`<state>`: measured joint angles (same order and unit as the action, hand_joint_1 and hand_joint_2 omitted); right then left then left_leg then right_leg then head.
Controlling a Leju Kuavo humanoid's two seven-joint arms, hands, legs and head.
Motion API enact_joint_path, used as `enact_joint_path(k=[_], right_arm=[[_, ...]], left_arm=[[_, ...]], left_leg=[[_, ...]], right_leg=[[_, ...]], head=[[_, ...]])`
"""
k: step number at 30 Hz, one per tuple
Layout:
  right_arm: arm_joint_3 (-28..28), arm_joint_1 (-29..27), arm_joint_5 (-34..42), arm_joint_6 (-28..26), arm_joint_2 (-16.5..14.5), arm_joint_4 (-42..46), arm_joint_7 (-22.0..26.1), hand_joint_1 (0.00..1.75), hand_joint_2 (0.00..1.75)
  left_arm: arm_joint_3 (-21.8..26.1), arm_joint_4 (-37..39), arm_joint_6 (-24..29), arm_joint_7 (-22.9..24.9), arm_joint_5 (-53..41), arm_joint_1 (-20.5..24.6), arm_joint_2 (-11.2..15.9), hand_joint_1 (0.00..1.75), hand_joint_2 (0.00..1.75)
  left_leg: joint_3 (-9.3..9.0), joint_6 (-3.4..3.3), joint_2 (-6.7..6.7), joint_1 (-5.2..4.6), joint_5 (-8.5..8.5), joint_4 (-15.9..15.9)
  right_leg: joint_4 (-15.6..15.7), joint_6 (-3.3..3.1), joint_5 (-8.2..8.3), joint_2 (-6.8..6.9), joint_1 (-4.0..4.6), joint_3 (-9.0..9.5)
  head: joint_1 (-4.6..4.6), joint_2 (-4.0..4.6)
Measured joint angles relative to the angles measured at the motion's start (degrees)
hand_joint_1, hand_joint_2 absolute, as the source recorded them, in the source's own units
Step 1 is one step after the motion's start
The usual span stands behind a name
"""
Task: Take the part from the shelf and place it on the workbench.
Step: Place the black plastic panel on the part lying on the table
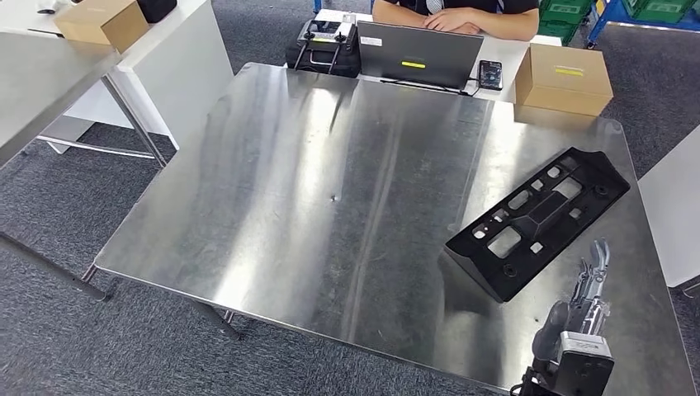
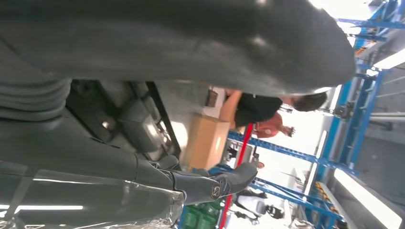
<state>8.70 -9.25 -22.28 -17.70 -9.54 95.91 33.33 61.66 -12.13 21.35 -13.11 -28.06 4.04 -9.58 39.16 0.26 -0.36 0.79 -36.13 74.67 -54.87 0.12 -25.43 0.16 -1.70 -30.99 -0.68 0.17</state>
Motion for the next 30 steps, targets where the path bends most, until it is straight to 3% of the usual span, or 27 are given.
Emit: enact_joint_path(k=[1, 4, 6, 8, 9, 11, 13, 14, 15, 16, 17, 19, 20, 21, 23, 25, 27, 28, 29, 30], right_arm=[[0.07, -0.12, -0.02, -0.13, -0.07, -0.09, -0.02, 0.00, 0.00], [0.26, -0.29, -0.02, -0.62, -0.29, -0.17, -0.10, 0.00, 0.00], [0.36, -0.45, -0.01, -0.97, -0.46, -0.15, -0.24, 0.00, 0.00], [0.37, -0.75, 0.01, -1.17, -0.60, -0.14, -0.53, 0.00, 0.00], [0.37, -0.89, 0.01, -1.24, -0.64, -0.14, -0.67, 0.00, 0.00], [0.34, -1.09, 0.01, -1.37, -0.66, -0.14, -0.84, 0.00, 0.00], [0.32, -1.22, 0.12, -1.70, -0.63, -0.14, -0.96, 0.00, 0.00], [0.32, -1.24, 0.34, -1.98, -0.58, -0.16, -1.01, 0.00, 0.00], [0.31, -1.24, 0.74, -2.28, -0.51, -0.21, -1.01, 0.00, 0.00], [0.30, -1.22, 1.28, -2.56, -0.43, -0.28, -0.98, 0.00, 0.00], [0.30, -1.18, 1.84, -2.76, -0.35, -0.36, -0.92, 0.00, 0.00], [0.29, -0.99, 2.62, -2.97, -0.24, -0.45, -0.78, 0.00, 0.00], [0.30, -0.89, 2.79, -3.03, -0.21, -0.48, -0.73, 0.00, 0.00], [0.30, -0.80, 2.87, -3.10, -0.20, -0.51, -0.69, 0.00, 0.00], [0.28, -0.76, 2.97, -3.24, -0.14, -0.62, -0.66, 0.00, 0.00], [0.26, -0.78, 3.01, -3.44, -0.07, -0.70, -0.65, 0.00, 0.00], [0.23, -1.07, 3.04, -3.78, -0.07, -0.74, -0.63, 0.00, 0.00], [0.17, -1.36, 3.06, -4.02, -0.08, -0.75, -0.60, 0.00, 0.00], [0.07, -1.73, 3.07, -4.22, -0.08, -0.75, -0.56, 0.00, 0.00], [-0.08, -2.16, 3.07, -4.38, -0.08, -0.72, -0.51, 0.00, 0.00]], left_arm=[[0.42, 0.00, 0.14, 0.24, 0.07, -0.03, -0.13, 0.00, 0.00], [1.38, -0.01, 0.74, 1.60, 0.11, -0.01, -0.56, 0.00, 0.00], [1.86, -0.02, 0.91, 2.27, 0.28, 0.00, -0.92, 0.00, 0.00], [2.36, -0.02, 0.82, 2.43, 0.53, -0.02, -1.21, 0.00, 0.00], [2.57, -0.02, 0.76, 2.43, 0.60, -0.02, -1.42, 0.00, 0.00], [2.85, -0.02, 0.26, 2.33, 0.64, -0.04, -1.64, 0.00, 0.00], [2.99, -0.03, -0.83, 1.95, 0.47, -0.05, -1.62, 0.00, 0.00], [3.03, -0.04, -1.53, 1.56, 0.21, -0.05, -1.57, 0.00, 0.00], [3.03, -0.04, -2.27, 1.07, -0.24, -0.05, -1.50, 0.00, 0.00], [2.99, -0.04, -3.04, 0.47, -0.83, -0.05, -1.43, 0.00, 0.00], [2.89, -0.04, -3.77, -0.17, -1.44, -0.04, -1.35, 0.00, 0.00], [2.62, -0.04, -4.83, -1.17, -2.35, 0.00, -1.18, 0.00, 0.00], [2.53, -0.04, -5.12, -1.46, -2.59, 0.02, -1.08, 0.00, 0.00], [2.49, -0.04, -5.29, -1.63, -2.76, 0.03, -0.97, 0.00, 0.00], [2.46, -0.04, -5.38, -1.82, -3.04, 0.01, -0.70, 0.00, 0.00], [2.44, -0.03, -5.30, -1.88, -3.37, -0.04, -0.42, 0.00, 0.00], [2.37, -0.02, -5.21, -1.65, -3.83, -0.07, -0.25, 0.00, 0.00], [2.26, -0.02, -5.15, -1.33, -4.10, -0.08, -0.23, 0.00, 0.00], [2.08, -0.02, -5.03, -0.92, -4.39, -0.09, -0.21, 0.00, 0.00], [1.84, -0.02, -4.86, -0.48, -4.67, -0.10, -0.19, 0.00, 0.00]], left_leg=[[-1.62, 0.26, 0.08, 0.33, 1.01, -1.49], [-10.23, 0.57, 0.13, 1.01, 5.05, -13.47], [-13.06, 0.14, 0.00, 0.95, 5.94, -18.00], [-12.71, -0.73, 0.03, 0.82, 6.20, -18.76], [-12.25, -1.32, 0.12, 0.73, 6.49, -18.88], [-11.08, -2.70, 0.38, 0.49, 7.50, -19.05], [-9.74, -3.50, 0.57, -0.13, 8.51, -18.98], [-9.07, -3.65, 0.62, -0.42, 9.01, -18.94], [-8.40, -3.75, 0.65, -0.68, 9.51, -18.86], [-7.76, -3.78, 0.66, -0.90, 9.96, -18.74], [-7.15, -3.78, 0.64, -1.09, 10.36, -18.59], [-6.27, -3.59, 0.60, -1.42, 11.06, -18.24], [-6.04, -3.37, 0.61, -1.55, 11.41, -18.16], [-5.91, -3.14, 0.66, -1.63, 11.74, -18.09], [-5.76, -2.54, 0.75, -1.61, 12.31, -18.01], [-4.93, -1.90, 0.54, -1.36, 10.42, -16.41], [-3.14, -1.26, 0.27, -0.99, 4.97, -10.96], [-2.20, -0.94, 0.23, -0.77, 2.22, -7.19], [-1.57, -0.63, 0.22, -0.54, 0.56, -3.80], [-1.59, -0.36, 0.23, -0.28, 0.32, -1.73]], right_leg=[[-0.03, 0.26, 0.22, 0.01, -0.12, -0.23], [-0.26, 1.12, 0.76, 0.02, -0.18, -0.60], [-0.64, 1.96, 1.30, 0.03, 0.09, -1.06], [-0.92, 2.97, 1.80, 0.07, 0.23, -1.77], [-1.44, 3.16, 1.35, 0.07, 0.18, -2.44], [-5.78, 2.50, -2.19, 0.06, 0.12, -4.62], [-13.65, 1.65, -6.83, 0.02, 0.10, -7.22], [-16.82, 1.66, -7.97, 0.01, 0.16, -7.87], [-18.34, 1.89, -8.07, 0.01, 0.28, -7.68], [-17.63, 2.23, -7.21, 0.01, 0.46, -6.35], [-14.76, 2.45, -5.88, 0.01, 0.67, -3.91], [-5.75, 2.06, -4.61, 0.04, 1.19, 2.28], [-2.30, 1.69, -4.60, 0.03, 1.41, 4.37], [-0.27, 1.33, -4.89, 0.02, 1.61, 5.37], [0.37, 0.81, -4.44, -0.01, 1.51, 5.07], [0.57, -0.07, -3.49, 0.17, 0.99, 4.36], [0.60, -0.74, -2.37, 0.34, 0.76, 3.23], [0.52, -0.88, -1.83, 0.37, 0.79, 2.64], [0.40, -0.79, -1.30, 0.40, 0.83, 2.02], [0.20, -0.64, -0.82, 0.43, 0.82, 1.35]], head=[[0.01, -0.01], [-0.04, -0.01], [-0.06, 0.00], [-0.01, -0.01], [0.01, -0.01], [0.24, 0.00], [0.42, 0.00], [0.41, -0.01], [0.42, -0.01], [0.42, -0.01], [0.42, -0.01], [0.40, -0.01], [0.33, -0.01], [0.28, -0.01], [0.17, -0.01], [0.08, -0.02], [-0.03, -0.01], [-0.09, -0.01], [-0.09, -0.01], [-0.10, -0.02]])
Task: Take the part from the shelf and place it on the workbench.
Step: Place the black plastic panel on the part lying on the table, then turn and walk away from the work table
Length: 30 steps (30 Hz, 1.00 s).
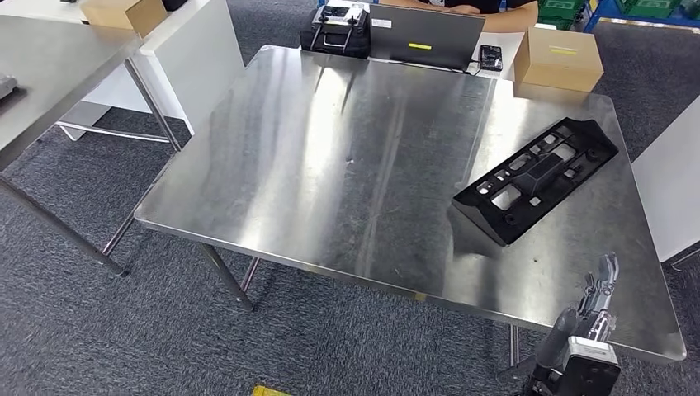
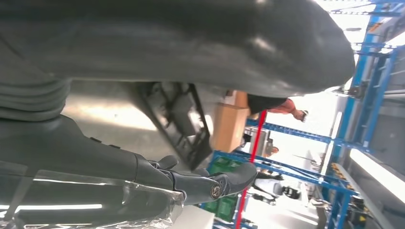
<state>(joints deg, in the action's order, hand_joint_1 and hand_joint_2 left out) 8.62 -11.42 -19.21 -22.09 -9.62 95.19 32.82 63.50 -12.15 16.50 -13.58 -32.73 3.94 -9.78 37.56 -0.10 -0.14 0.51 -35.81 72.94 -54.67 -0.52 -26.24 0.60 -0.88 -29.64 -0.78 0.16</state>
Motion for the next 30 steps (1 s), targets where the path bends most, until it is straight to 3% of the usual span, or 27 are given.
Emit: enact_joint_path(k=[1, 3, 5, 6, 8, 10, 11, 13, 14, 15, 16, 17, 19, 21, 22, 24, 25, 27, 29, 30], right_arm=[[-0.18, -0.45, 0.00, -0.13, 0.00, 0.06, 0.03, 0.00, 0.00], [-0.55, -1.33, -0.10, -0.33, -0.03, 0.42, -0.05, 0.00, 0.00], [-1.02, -2.21, -0.46, -0.61, -0.13, 1.06, -0.26, 0.00, 0.00], [-1.31, -2.68, -0.68, -0.77, -0.21, 1.39, -0.35, 0.00, 0.00], [-1.93, -3.75, -1.03, -1.00, -0.37, 1.90, -0.44, 0.00, 0.00], [-2.63, -4.56, -1.29, -0.97, -0.46, 2.10, -0.48, 0.00, 0.00], [-2.98, -4.72, -1.41, -0.85, -0.51, 2.11, -0.46, 0.00, 0.00], [-3.71, -4.59, -1.63, -0.51, -0.61, 2.09, -0.42, 0.00, 0.00], [-4.11, -4.45, -1.70, -0.32, -0.65, 2.05, -0.40, 0.00, 0.00], [-4.54, -4.32, -1.74, -0.13, -0.67, 1.99, -0.37, 0.00, 0.00], [-4.97, -4.20, -1.73, 0.10, -0.69, 1.93, -0.32, 0.00, 0.00], [-5.42, -4.11, -1.69, 0.35, -0.73, 1.87, -0.28, 0.00, 0.00], [-6.11, -3.88, -1.60, 0.96, -0.81, 1.84, -0.23, 0.00, 0.00], [-6.66, -3.42, -1.62, 1.40, -0.95, 1.69, -0.32, 0.00, 0.00], [-7.08, -3.09, -1.70, 1.45, -1.04, 1.41, -0.44, 0.00, 0.00], [-8.28, -2.58, -1.84, 1.44, -1.25, 0.35, -0.90, 0.00, 0.00], [-8.95, -2.45, -1.81, 1.44, -1.36, -0.28, -1.11, 0.00, 0.00], [-10.03, -2.34, -1.72, 1.60, -1.65, -1.39, -1.37, 0.00, 0.00], [-10.78, -2.30, -1.71, 1.73, -1.88, -2.23, -1.43, 0.00, 0.00], [-11.12, -2.30, -1.78, 1.74, -1.94, -2.62, -1.51, 0.00, 0.00]], left_arm=[[-0.25, 0.00, 0.16, 0.39, -0.23, -0.01, 0.01, 0.00, 0.00], [-0.67, 0.00, 0.35, 0.97, -0.63, 0.02, 0.03, 0.00, 0.00], [-0.94, 0.00, 0.10, 1.54, -1.05, 0.09, 0.05, 0.00, 0.00], [-1.06, 0.00, -0.12, 1.77, -1.22, 0.12, 0.07, 0.00, 0.00], [-1.30, 0.01, -0.63, 2.00, -1.40, 0.08, 0.14, 0.00, 0.00], [-1.49, 0.01, -0.91, 1.93, -1.39, 0.05, 0.15, 0.00, 0.00], [-1.59, 0.01, -1.01, 1.79, -1.38, 0.05, 0.16, 0.00, 0.00], [-1.78, 0.00, -1.51, 1.25, -1.49, 0.11, 0.22, 0.00, 0.00], [-1.85, 0.01, -1.92, 0.89, -1.66, 0.15, 0.25, 0.00, 0.00], [-1.96, 0.01, -2.34, 0.52, -1.91, 0.17, 0.23, 0.00, 0.00], [-2.10, 0.02, -2.71, 0.20, -2.25, 0.20, 0.17, 0.00, 0.00], [-2.31, 0.02, -2.99, -0.06, -2.75, 0.21, 0.09, 0.00, 0.00], [-2.93, 0.02, -3.21, -0.28, -3.98, 0.28, -0.07, 0.00, 0.00], [-3.76, 0.02, -3.17, -0.28, -5.30, 0.37, -0.14, 0.00, 0.00], [-4.26, 0.02, -3.15, -0.20, -5.87, 0.44, -0.15, 0.00, 0.00], [-5.07, 0.02, -3.12, 0.01, -6.84, 0.47, -0.10, 0.00, 0.00], [-5.40, 0.03, -3.12, 0.13, -7.24, 0.45, -0.07, 0.00, 0.00], [-5.99, 0.08, -3.16, 0.27, -7.89, 0.30, -0.04, 0.00, 0.00], [-6.50, 0.14, -3.23, 0.37, -8.34, 0.24, -0.04, 0.00, 0.00], [-6.68, 0.15, -3.29, 0.41, -8.57, 0.27, -0.02, 0.00, 0.00]], left_leg=[[-0.89, 0.23, 0.01, 0.29, 0.96, 0.22], [-5.56, 0.56, 0.00, 0.88, 4.22, -5.24], [-10.45, 0.67, -0.21, 1.05, 5.08, -12.60], [-11.54, 0.59, -0.34, 0.95, 4.74, -14.70], [-11.03, -0.17, -0.46, 0.55, 4.66, -15.70], [-9.71, -1.64, -0.18, 0.32, 5.72, -15.91], [-8.92, -2.39, 0.04, 0.27, 6.42, -16.05], [-7.23, -3.27, 0.37, 0.11, 7.83, -16.05], [-6.27, -3.41, 0.51, 0.00, 8.59, -16.01], [-5.25, -3.44, 0.59, -0.11, 9.39, -15.97], [-4.34, -3.40, 0.66, -0.19, 10.16, -15.92], [-3.47, -3.31, 0.69, -0.25, 10.91, -15.86], [-2.07, -2.97, 0.68, -0.36, 12.27, -15.74], [-1.06, -2.42, 0.71, -0.54, 13.60, -15.61], [-0.66, -2.10, 0.77, -0.59, 14.31, -15.58], [0.16, -1.44, 0.72, -0.51, 15.35, -15.50], [0.62, -1.11, 0.59, -0.41, 14.62, -15.01], [1.62, -0.49, 0.27, -0.13, 9.62, -11.38], [2.46, 0.10, 0.17, 0.09, 3.93, -4.53], [2.53, 0.37, 0.14, 0.22, 3.03, -1.50]], right_leg=[[-0.28, 0.23, 0.41, 0.02, -0.05, -0.69], [-1.21, 0.78, 0.95, 0.02, -0.19, -2.13], [-2.27, 1.39, 1.34, 0.03, -0.07, -3.29], [-2.58, 1.81, 1.62, 0.05, 0.03, -3.70], [-2.67, 2.97, 2.57, 0.07, 0.20, -4.36], [-3.62, 3.44, 1.73, -0.07, -0.02, -5.34], [-5.31, 3.21, -0.12, -0.16, -0.11, -6.22], [-11.74, 2.30, -5.61, -0.28, -0.25, -8.23], [-15.39, 2.22, -7.53, -0.31, -0.24, -8.88], [-18.13, 2.49, -8.20, -0.33, -0.23, -8.86], [-19.28, 3.01, -7.62, -0.34, -0.21, -8.05], [-18.53, 3.60, -6.23, -0.35, -0.16, -6.34], [-11.99, 4.04, -4.20, -0.38, -0.02, -0.30], [-3.26, 3.41, -4.96, -0.43, 0.39, 5.61], [-0.46, 3.06, -5.65, -0.47, 0.59, 7.06], [0.99, 2.38, -5.77, -0.42, 0.40, 6.72], [0.96, 1.92, -5.30, -0.34, 0.15, 6.16], [0.89, 0.75, -4.03, -0.10, -0.31, 4.97], [0.61, 0.20, -2.78, 0.12, -0.08, 3.55], [0.29, 0.25, -2.25, 0.22, -0.03, 2.79]], head=[[0.00, 0.00], [-0.02, 0.00], [-0.01, 0.01], [-0.01, 0.01], [0.07, 0.01], [0.09, 0.01], [0.18, 0.01], [0.46, 0.02], [0.55, 0.02], [0.57, 0.01], [0.57, 0.01], [0.58, 0.01], [0.59, 0.01], [0.51, 0.00], [0.47, 0.00], [0.34, 0.01], [0.31, 0.02], [0.14, 0.01], [-0.04, 0.00], [-0.08, 0.00]])
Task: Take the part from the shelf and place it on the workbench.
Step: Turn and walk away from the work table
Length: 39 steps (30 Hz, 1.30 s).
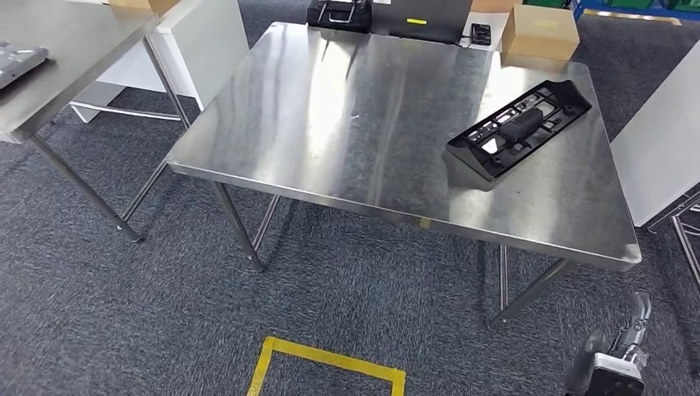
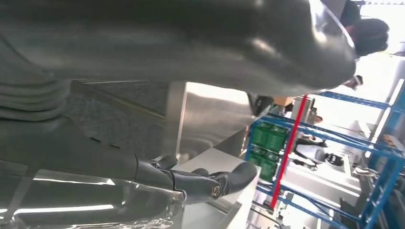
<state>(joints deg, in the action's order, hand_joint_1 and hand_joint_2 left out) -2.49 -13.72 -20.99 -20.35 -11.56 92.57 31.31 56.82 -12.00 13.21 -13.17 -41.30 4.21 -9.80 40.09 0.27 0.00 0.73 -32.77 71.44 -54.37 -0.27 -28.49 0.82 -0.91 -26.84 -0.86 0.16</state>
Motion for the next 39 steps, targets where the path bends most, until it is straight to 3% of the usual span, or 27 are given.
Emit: enact_joint_path(k=[2, 3, 4, 6, 7, 10, 12, 14, 15, 16, 17, 19, 21, 22, 24, 25, 26, 28, 29, 30, 31, 32, 33, 34, 36, 37, 39], right_arm=[[-0.67, -0.01, -0.20, 0.00, -0.11, -0.72, -0.34, 0.00, 0.00], [-0.95, -0.02, -0.28, 0.00, -0.18, -1.01, -0.55, 0.00, 0.00], [-1.20, -0.02, -0.33, 0.00, -0.27, -1.26, -0.72, 0.00, 0.00], [-1.62, 0.00, -0.42, 0.00, -0.45, -1.66, -0.84, 0.00, 0.00], [-1.78, 0.01, -0.46, 0.00, -0.52, -1.80, -0.83, 0.00, 0.00], [-2.26, 0.09, -0.79, 0.35, -0.68, -2.46, -1.62, 0.00, 0.00], [-2.93, 0.85, -2.08, 0.79, -0.73, -4.45, -3.65, 0.00, 0.00], [-4.05, 2.85, -3.95, 0.93, -0.74, -9.45, -6.21, 0.00, 0.00], [-4.81, 4.42, -4.87, 0.69, -0.68, -13.58, -7.50, 0.00, 0.00], [-5.64, 6.29, -5.79, 0.05, -0.54, -18.57, -8.87, 0.00, 0.00], [-6.54, 8.47, -7.10, -1.29, -0.27, -24.44, -10.82, 0.00, 0.00], [-7.65, 12.83, -11.83, -5.56, 0.58, -37.36, -17.16, 0.00, 0.00], [-7.66, 16.03, -17.86, -8.46, 1.50, -48.87, -25.95, 0.00, 0.00], [-7.53, 16.97, -19.81, -8.65, 1.83, -53.19, -29.44, 0.00, 0.00], [-7.47, 17.80, -21.47, -8.42, 2.27, -60.34, -33.83, 0.00, 0.00], [-7.50, 17.98, -21.55, -8.28, 2.40, -63.17, -34.55, 0.00, 0.00], [-7.54, 18.15, -21.46, -8.01, 2.56, -65.68, -35.01, 0.00, 0.00], [-7.69, 18.53, -20.79, -6.60, 2.81, -69.40, -36.06, 0.00, 0.00], [-7.91, 18.61, -20.05, -5.37, 2.96, -70.86, -37.00, 0.00, 0.00], [-8.31, 18.55, -19.01, -3.93, 3.13, -72.23, -38.29, 0.00, 0.00], [-8.95, 18.36, -17.79, -2.59, 3.27, -73.50, -39.81, 0.00, 0.00], [-9.85, 18.03, -16.37, -1.49, 3.42, -74.73, -41.63, 0.00, 0.00], [-10.88, 17.60, -14.99, -0.76, 3.54, -75.75, -43.49, 0.00, 0.00], [-11.97, 17.17, -13.69, -0.41, 3.63, -76.55, -45.09, 0.00, 0.00], [-14.12, 16.61, -11.59, -0.22, 3.75, -77.58, -46.76, 0.00, 0.00], [-15.11, 16.53, -10.89, -0.24, 3.79, -77.94, -46.80, 0.00, 0.00], [-16.73, 16.49, -10.19, -0.35, 3.83, -78.60, -46.28, 0.00, 0.00]], left_arm=[[-0.44, 0.00, -0.13, 0.10, -0.56, 0.02, 0.06, 0.00, 0.00], [-0.72, 0.00, -0.20, 0.15, -0.83, 0.04, 0.09, 0.00, 0.00], [-0.98, 0.00, -0.26, 0.16, -1.04, 0.09, 0.10, 0.00, 0.00], [-1.26, 0.00, -0.34, 0.16, -1.23, 0.22, 0.11, 0.00, 0.00], [-1.31, 0.00, -0.36, 0.16, -1.26, 0.27, 0.11, 0.00, 0.00], [-1.40, 0.01, -0.36, 0.17, -1.41, 0.29, 0.10, 0.00, 0.00], [-1.59, 0.02, -0.34, 0.18, -1.70, 0.39, 0.18, 0.00, 0.00], [-1.76, 0.02, -0.34, 0.24, -1.99, 0.49, 0.35, 0.00, 0.00], [-1.80, 0.02, -0.33, 0.37, -2.16, 0.51, 0.39, 0.00, 0.00], [-1.83, 0.02, -0.29, 0.59, -2.36, 0.52, 0.40, 0.00, 0.00], [-1.86, 0.02, -0.23, 0.90, -2.63, 0.54, 0.40, 0.00, 0.00], [-2.06, 0.03, -0.04, 1.61, -3.23, 0.63, 0.35, 0.00, 0.00], [-2.38, 0.04, 0.35, 2.35, -3.98, 0.76, 0.28, 0.00, 0.00], [-2.50, 0.04, 0.58, 2.70, -4.30, 0.79, 0.27, 0.00, 0.00], [-2.61, 0.07, 0.98, 3.25, -4.69, 0.68, 0.28, 0.00, 0.00], [-2.61, 0.08, 1.11, 3.40, -4.78, 0.55, 0.33, 0.00, 0.00], [-2.61, 0.10, 1.22, 3.54, -4.82, 0.39, 0.38, 0.00, 0.00], [-2.61, 0.14, 1.58, 3.86, -4.88, 0.16, 0.47, 0.00, 0.00], [-2.61, 0.15, 1.79, 4.08, -4.90, 0.12, 0.49, 0.00, 0.00], [-2.61, 0.15, 2.01, 4.29, -4.97, 0.11, 0.52, 0.00, 0.00], [-2.61, 0.15, 2.20, 4.49, -5.11, 0.12, 0.55, 0.00, 0.00], [-2.62, 0.15, 2.35, 4.72, -5.32, 0.11, 0.57, 0.00, 0.00], [-2.63, 0.15, 2.45, 5.01, -5.62, 0.09, 0.57, 0.00, 0.00], [-2.64, 0.15, 2.49, 5.39, -5.94, 0.08, 0.56, 0.00, 0.00], [-2.69, 0.20, 2.41, 6.48, -6.65, 0.08, 0.44, 0.00, 0.00], [-2.71, 0.25, 2.38, 7.13, -6.95, 0.08, 0.35, 0.00, 0.00], [-2.75, 0.37, 2.40, 8.34, -7.46, 0.09, 0.17, 0.00, 0.00]], left_leg=[[-1.75, 0.40, 0.02, 0.41, 2.04, 1.63], [-3.88, 0.54, 0.04, 0.68, 3.66, -0.44], [-6.46, 0.74, -0.01, 0.87, 4.08, -3.71], [-10.27, 0.81, -0.29, 0.84, 3.20, -9.83], [-10.83, 0.62, -0.43, 0.63, 2.44, -11.33], [-9.54, -1.42, -0.28, 0.20, 3.55, -12.28], [-8.06, -2.97, 0.03, 0.14, 4.94, -12.60], [-6.21, -3.60, 0.25, 0.00, 6.47, -12.59], [-5.15, -3.60, 0.35, -0.05, 7.30, -12.56], [-4.13, -3.57, 0.48, -0.08, 8.08, -12.52], [-3.13, -3.49, 0.61, -0.09, 8.87, -12.47], [-1.46, -3.17, 0.76, -0.10, 10.37, -12.42], [-0.47, -2.60, 0.71, -0.16, 11.79, -12.42], [-0.31, -2.28, 0.68, -0.15, 12.49, -12.59], [-0.28, -1.51, 0.49, -0.09, 14.02, -13.41], [-0.06, -1.14, 0.28, -0.01, 14.10, -13.64], [0.33, -0.80, 0.09, 0.05, 12.97, -13.17], [1.59, -0.35, -0.15, 0.24, 7.09, -8.57], [2.18, -0.17, -0.16, 0.29, 3.79, -4.75], [2.60, 0.03, -0.16, 0.37, 1.63, -0.73], [2.57, 0.22, -0.15, 0.44, 1.06, 2.36], [1.79, 0.35, -0.14, 0.54, 1.89, 3.83], [0.03, 0.42, -0.13, 0.68, 3.44, 3.21], [-2.77, 0.46, -0.14, 0.83, 4.76, 0.41], [-8.66, 0.39, -0.27, 0.88, 4.78, -7.35], [-10.37, 0.27, -0.35, 0.77, 4.08, -10.09], [-10.85, -0.13, -0.42, 0.41, 3.31, -11.86]], right_leg=[[-1.14, 0.36, 0.80, 0.14, -0.05, -1.83], [-1.92, 0.58, 1.04, 0.17, -0.14, -2.79], [-2.70, 0.82, 1.25, 0.18, -0.16, -3.83], [-3.92, 1.54, 1.71, 0.20, -0.03, -5.35], [-4.16, 2.05, 2.10, 0.20, 0.10, -5.84], [-4.59, 3.40, 2.61, 0.08, 0.13, -7.03], [-7.78, 3.03, -0.70, -0.14, -0.10, -8.76], [-14.27, 2.47, -5.54, -0.38, -0.20, -10.88], [-17.37, 2.62, -6.75, -0.47, -0.19, -11.43], [-19.28, 3.06, -6.70, -0.53, -0.18, -11.25], [-19.55, 3.71, -5.48, -0.56, -0.16, -10.16], [-14.70, 4.56, -2.60, -0.61, -0.11, -5.31], [-5.78, 3.86, -3.07, -0.68, 0.31, 0.76], [-2.60, 3.30, -3.87, -0.71, 0.58, 2.53], [-0.37, 2.37, -4.12, -0.65, 0.95, 2.92], [-0.32, 1.95, -3.45, -0.52, 0.71, 2.53], [-0.23, 1.38, -2.73, -0.41, 0.43, 1.99], [-0.07, 0.33, -1.21, -0.20, -0.09, 0.79], [-0.09, 0.02, -0.59, -0.14, -0.01, 0.08], [-0.14, -0.06, 0.01, -0.02, 0.07, -0.55], [-0.23, 0.03, 0.59, 0.10, 0.13, -1.26], [-0.40, 0.25, 1.10, 0.23, 0.13, -1.95], [-0.67, 0.47, 1.54, 0.33, 0.10, -2.67], [-1.11, 0.71, 1.85, 0.39, 0.06, -3.42], [-2.32, 1.23, 2.29, 0.38, 0.24, -4.86], [-2.79, 1.62, 2.55, 0.32, 0.35, -5.36], [-3.13, 2.66, 3.27, 0.20, 0.43, -6.07]], head=[[-0.01, 0.00], [-0.04, 0.00], [-0.05, 0.00], [-0.01, 0.00], [0.01, 0.01], [0.05, 0.00], [0.32, 0.00], [0.62, 0.00], [0.63, -0.01], [0.65, -0.01], [0.68, -0.01], [0.71, -0.01], [0.66, -0.01], [0.65, -0.01], [0.64, -0.01], [0.69, -0.01], [0.65, 0.00], [0.44, 0.01], [0.36, 0.00], [0.33, 0.00], [0.36, 0.01], [0.34, 0.00], [0.35, 0.01], [0.33, 0.01], [0.33, 0.00], [0.33, -0.01], [0.39, -0.01]])
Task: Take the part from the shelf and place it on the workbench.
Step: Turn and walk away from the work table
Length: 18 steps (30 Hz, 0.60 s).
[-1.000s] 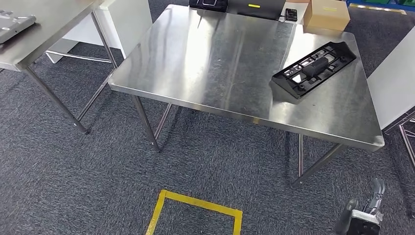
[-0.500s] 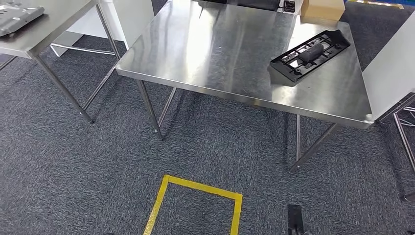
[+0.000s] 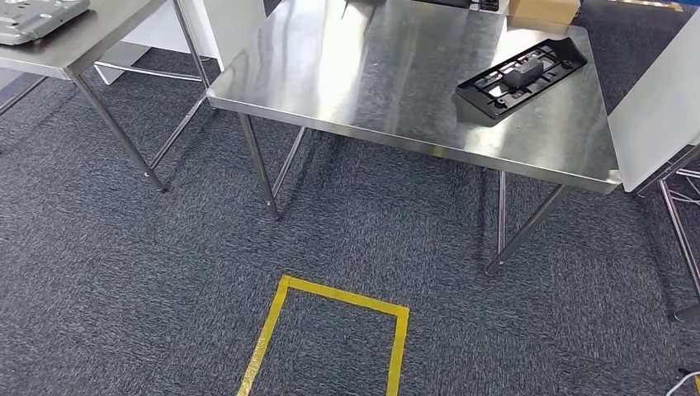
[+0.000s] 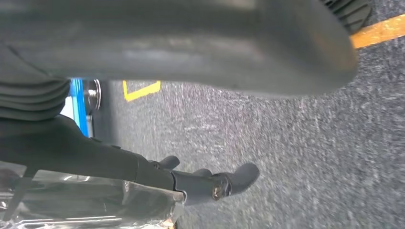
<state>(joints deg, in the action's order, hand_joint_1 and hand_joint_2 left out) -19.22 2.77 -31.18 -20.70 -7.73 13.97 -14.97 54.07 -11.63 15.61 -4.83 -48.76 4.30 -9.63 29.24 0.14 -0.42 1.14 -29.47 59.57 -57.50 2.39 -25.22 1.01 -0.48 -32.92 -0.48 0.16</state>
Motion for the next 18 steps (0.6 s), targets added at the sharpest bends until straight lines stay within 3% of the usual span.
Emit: enact_joint_path(k=[2, 4, 6, 7, 8, 9, 10, 11, 13, 14, 16, 17, 18], right_arm=[[-1.09, -0.09, 0.09, -0.30, 0.09, -0.61, 0.86, 0.00, 0.00], [-1.86, -0.18, -0.02, -0.68, 0.15, -1.04, 2.17, 0.00, 0.00], [-2.40, -0.17, -0.24, -1.04, 0.24, -1.28, 3.59, 0.00, 0.00], [-2.57, -0.12, -0.39, -1.25, 0.33, -1.36, 4.18, 0.00, 0.00], [-2.69, -0.07, -0.54, -1.47, 0.44, -1.42, 4.71, 0.00, 0.00], [-2.77, -0.02, -0.65, -1.69, 0.56, -1.47, 5.11, 0.00, 0.00], [-2.84, 0.04, -0.76, -1.86, 0.67, -1.50, 5.38, 0.00, 0.00], [-2.92, 0.15, -0.83, -1.99, 0.80, -1.51, 5.53, 0.00, 0.00], [-3.07, 0.49, -0.92, -2.14, 1.03, -1.52, 5.64, 0.00, 0.00], [-3.12, 0.65, -0.95, -2.17, 1.10, -1.55, 5.66, 0.00, 0.00], [-3.24, 0.78, -0.91, -2.20, 1.09, -1.67, 5.75, 0.00, 0.00], [-3.38, 0.74, -0.74, -2.20, 1.06, -1.76, 5.91, 0.00, 0.00], [-3.57, 0.69, -0.50, -2.20, 1.04, -1.83, 6.10, 0.00, 0.00]], left_arm=[[-0.10, 0.07, 0.07, 0.77, -0.32, 0.04, -0.22, 0.00, 0.00], [-0.37, 0.10, 0.10, 1.05, -0.57, 0.04, -0.34, 0.00, 0.00], [-0.69, 0.11, 0.07, 0.77, -0.75, -0.03, -0.37, 0.00, 0.00], [-0.81, 0.11, 0.05, 0.54, -0.81, -0.04, -0.40, 0.00, 0.00], [-0.90, 0.11, 0.04, 0.31, -0.86, -0.05, -0.45, 0.00, 0.00], [-0.96, 0.11, 0.05, 0.14, -0.88, -0.04, -0.52, 0.00, 0.00], [-0.98, 0.11, 0.05, 0.03, -0.88, -0.04, -0.61, 0.00, 0.00], [-1.00, 0.11, 0.06, -0.04, -0.88, -0.03, -0.71, 0.00, 0.00], [-1.02, 0.11, 0.08, -0.08, -0.89, 0.01, -0.93, 0.00, 0.00], [-1.03, 0.11, 0.08, -0.11, -0.90, 0.02, -1.03, 0.00, 0.00], [-1.06, 0.11, 0.10, -0.14, -0.90, 0.00, -1.11, 0.00, 0.00], [-1.07, 0.11, 0.13, -0.16, -0.90, -0.06, -1.09, 0.00, 0.00], [-1.08, 0.11, 0.16, -0.18, -0.91, -0.14, -1.07, 0.00, 0.00]], left_leg=[[0.41, -0.73, 0.11, -0.03, 0.24, -1.05], [1.45, -2.10, 0.23, -0.02, 1.04, -1.89], [3.11, -2.98, 0.36, -0.34, 2.37, -1.85], [3.90, -3.06, 0.45, -0.49, 3.05, -1.82], [4.72, -3.09, 0.55, -0.61, 3.75, -1.80], [5.50, -3.05, 0.61, -0.70, 4.43, -1.79], [6.24, -2.97, 0.62, -0.78, 5.13, -1.79], [6.84, -2.83, 0.62, -0.82, 5.82, -1.78], [7.51, -2.32, 0.68, -0.88, 7.12, -1.88], [7.63, -2.00, 0.76, -0.82, 7.78, -2.01], [7.85, -1.28, 0.87, -0.65, 8.93, -2.35], [8.17, -0.96, 0.79, -0.54, 8.32, -2.02], [8.61, -0.68, 0.70, -0.45, 6.39, -0.86]], right_leg=[[-0.89, 0.53, -0.67, -0.18, -0.12, -1.10], [-5.04, -0.01, -4.58, -0.45, -0.26, -3.08], [-11.99, -0.54, -9.05, -0.64, -0.28, -4.75], [-14.63, -0.36, -9.84, -0.68, -0.27, -4.83], [-15.93, 0.07, -9.52, -0.72, -0.24, -4.19], [-15.16, 0.59, -8.23, -0.74, -0.16, -2.58], [-12.54, 0.90, -6.76, -0.76, -0.06, -0.07], [-8.31, 0.79, -6.00, -0.79, 0.11, 3.25], [0.70, -0.22, -6.64, -0.85, 0.67, 9.04], [3.40, -0.78, -7.23, -0.90, 0.97, 10.45], [4.49, -1.56, -6.72, -0.92, 0.99, 10.23], [4.52, -1.98, -5.99, -0.82, 0.78, 9.72], [4.54, -2.51, -5.19, -0.69, 0.51, 9.11]], head=[[0.04, 0.01], [0.32, 0.01], [0.58, 0.01], [0.62, 0.01], [0.63, 0.01], [0.66, 0.01], [0.65, 0.01], [0.64, 0.01], [0.57, -0.01], [0.60, -0.01], [0.58, -0.01], [0.60, -0.01], [0.49, 0.00]])
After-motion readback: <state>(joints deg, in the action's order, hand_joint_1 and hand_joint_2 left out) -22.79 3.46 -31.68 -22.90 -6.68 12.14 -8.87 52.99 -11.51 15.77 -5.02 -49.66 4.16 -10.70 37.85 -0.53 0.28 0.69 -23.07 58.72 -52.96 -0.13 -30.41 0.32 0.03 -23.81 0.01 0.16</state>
